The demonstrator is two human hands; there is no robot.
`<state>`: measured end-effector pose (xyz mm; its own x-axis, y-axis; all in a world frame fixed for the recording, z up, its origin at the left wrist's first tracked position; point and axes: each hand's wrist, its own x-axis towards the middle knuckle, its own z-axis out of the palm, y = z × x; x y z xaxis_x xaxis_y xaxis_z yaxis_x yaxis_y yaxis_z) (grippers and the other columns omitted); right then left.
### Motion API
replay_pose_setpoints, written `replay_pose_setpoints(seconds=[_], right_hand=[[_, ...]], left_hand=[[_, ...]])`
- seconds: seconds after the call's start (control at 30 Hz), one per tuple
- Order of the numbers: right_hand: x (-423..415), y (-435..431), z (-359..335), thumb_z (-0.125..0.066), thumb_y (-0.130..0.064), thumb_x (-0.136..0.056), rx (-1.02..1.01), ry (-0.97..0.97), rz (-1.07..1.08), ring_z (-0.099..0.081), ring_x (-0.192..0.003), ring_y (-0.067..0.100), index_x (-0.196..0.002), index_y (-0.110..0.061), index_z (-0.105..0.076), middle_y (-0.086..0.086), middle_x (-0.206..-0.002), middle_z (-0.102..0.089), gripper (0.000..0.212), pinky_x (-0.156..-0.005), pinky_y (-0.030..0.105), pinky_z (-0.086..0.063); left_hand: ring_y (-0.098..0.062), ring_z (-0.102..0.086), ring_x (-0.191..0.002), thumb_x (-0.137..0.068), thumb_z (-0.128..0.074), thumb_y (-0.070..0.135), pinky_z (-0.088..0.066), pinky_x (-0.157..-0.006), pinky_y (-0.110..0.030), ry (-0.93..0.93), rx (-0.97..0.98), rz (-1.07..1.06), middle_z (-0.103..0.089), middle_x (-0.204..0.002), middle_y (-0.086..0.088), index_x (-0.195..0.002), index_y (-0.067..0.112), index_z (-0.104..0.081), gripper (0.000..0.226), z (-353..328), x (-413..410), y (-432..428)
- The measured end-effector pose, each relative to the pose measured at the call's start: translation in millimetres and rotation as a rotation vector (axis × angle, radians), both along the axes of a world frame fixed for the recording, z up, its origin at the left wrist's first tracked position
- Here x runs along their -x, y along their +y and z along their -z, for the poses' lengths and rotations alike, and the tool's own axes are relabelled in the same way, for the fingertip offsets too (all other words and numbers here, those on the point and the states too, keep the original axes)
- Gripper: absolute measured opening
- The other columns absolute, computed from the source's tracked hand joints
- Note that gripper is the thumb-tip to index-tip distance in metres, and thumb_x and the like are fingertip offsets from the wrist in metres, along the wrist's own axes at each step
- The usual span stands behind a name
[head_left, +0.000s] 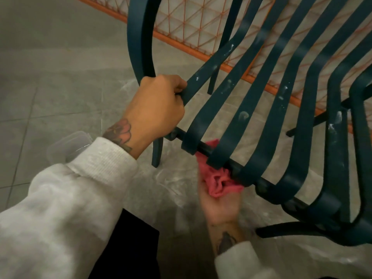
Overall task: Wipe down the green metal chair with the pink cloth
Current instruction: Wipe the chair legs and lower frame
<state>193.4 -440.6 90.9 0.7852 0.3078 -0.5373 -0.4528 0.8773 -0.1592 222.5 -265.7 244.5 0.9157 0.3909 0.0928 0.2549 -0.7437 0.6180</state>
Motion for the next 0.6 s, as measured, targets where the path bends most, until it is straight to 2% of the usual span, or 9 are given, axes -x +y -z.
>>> replay_pose_setpoints(seconds=[0.07, 0.17, 0.3, 0.43, 0.47, 0.5, 0.53, 0.57, 0.6], right_hand=[[-12, 32, 4, -0.065, -0.031, -0.080, -0.108, -0.059, -0.099, -0.055, -0.128, 0.035, -0.134, -0.010, -0.058, 0.026, -0.121, -0.065, 0.058, -0.116, 0.054, -0.034], [-26, 73, 12, -0.042, -0.048, -0.100, -0.281, -0.072, -0.206, -0.044, -0.139, 0.037, -0.145, -0.010, -0.049, 0.020, -0.146, -0.051, 0.060, -0.121, 0.052, -0.024], [-36, 98, 17, -0.041, -0.045, -0.100, -0.333, -0.046, -0.231, -0.042, -0.140, 0.037, -0.147, -0.013, -0.048, 0.016, -0.148, -0.050, 0.058, -0.121, 0.052, -0.024], [-25, 76, 17, -0.037, -0.047, -0.103, -0.366, 0.010, -0.169, -0.043, -0.139, 0.038, -0.144, -0.011, -0.051, 0.019, -0.148, -0.049, 0.056, -0.121, 0.051, -0.023], [-19, 65, 17, -0.034, -0.041, -0.103, -0.298, 0.092, -0.138, -0.051, -0.132, 0.036, -0.135, -0.010, -0.061, 0.020, -0.140, -0.056, 0.052, -0.120, 0.047, -0.027], [-11, 52, 19, -0.029, -0.034, -0.105, -0.216, 0.163, -0.119, -0.063, -0.115, 0.032, -0.119, -0.009, -0.071, 0.021, -0.123, -0.065, 0.051, -0.115, 0.042, -0.037], [-4, 38, 21, -0.025, -0.030, -0.106, -0.127, 0.196, -0.103, -0.069, -0.093, 0.027, -0.101, -0.009, -0.076, 0.018, -0.101, -0.069, 0.056, -0.103, 0.037, -0.049], [2, 26, 20, -0.024, -0.030, -0.107, -0.074, 0.215, -0.072, -0.070, -0.078, 0.025, -0.093, -0.009, -0.075, 0.016, -0.089, -0.069, 0.057, -0.086, 0.034, -0.058], [9, 14, 18, -0.027, -0.032, -0.106, -0.048, 0.218, -0.029, -0.073, -0.073, 0.026, -0.099, -0.008, -0.073, 0.017, -0.088, -0.071, 0.052, -0.073, 0.035, -0.062]], left_hand=[[-0.018, -0.064, -0.111, -0.093, -0.048, 0.001, -0.051, -0.096, -0.030, 0.000, 0.017, -0.001, -0.066, -0.125, 0.001, -0.129, 0.019, -0.063, 0.043, 2, 1, 4], [-0.017, -0.066, -0.107, -0.091, -0.049, -0.001, -0.054, -0.094, -0.032, -0.022, 0.039, -0.017, -0.068, -0.122, 0.002, -0.127, 0.024, -0.064, 0.046, 8, 1, 6], [-0.022, -0.068, -0.101, -0.089, -0.048, -0.001, -0.056, -0.087, -0.034, -0.041, -0.001, -0.034, -0.069, -0.118, -0.004, -0.126, 0.026, -0.063, 0.049, 16, -1, 1], [-0.018, -0.069, -0.100, -0.092, -0.047, 0.001, -0.053, -0.090, -0.025, -0.051, 0.020, -0.037, -0.068, -0.120, 0.000, -0.123, 0.025, -0.067, 0.044, 14, -4, 5], [-0.017, -0.068, -0.101, -0.092, -0.047, 0.001, -0.053, -0.092, -0.027, -0.047, 0.024, -0.033, -0.068, -0.121, 0.001, -0.122, 0.024, -0.067, 0.043, 13, -5, 5], [-0.016, -0.068, -0.103, -0.092, -0.048, 0.001, -0.053, -0.093, -0.028, -0.044, 0.028, -0.026, -0.068, -0.121, 0.002, -0.121, 0.024, -0.068, 0.042, 12, -5, 6], [-0.016, -0.067, -0.105, -0.093, -0.049, 0.001, -0.052, -0.094, -0.027, -0.044, 0.027, -0.020, -0.068, -0.122, 0.004, -0.121, 0.024, -0.068, 0.041, 11, -6, 6], [-0.015, -0.066, -0.107, -0.093, -0.051, 0.001, -0.050, -0.094, -0.025, -0.038, 0.020, -0.014, -0.067, -0.122, 0.004, -0.121, 0.024, -0.068, 0.040, 10, -6, 6], [-0.015, -0.065, -0.109, -0.094, -0.052, 0.002, -0.047, -0.092, -0.023, -0.031, 0.008, -0.009, -0.067, -0.124, 0.004, -0.122, 0.024, -0.067, 0.039, 10, -6, 6]])
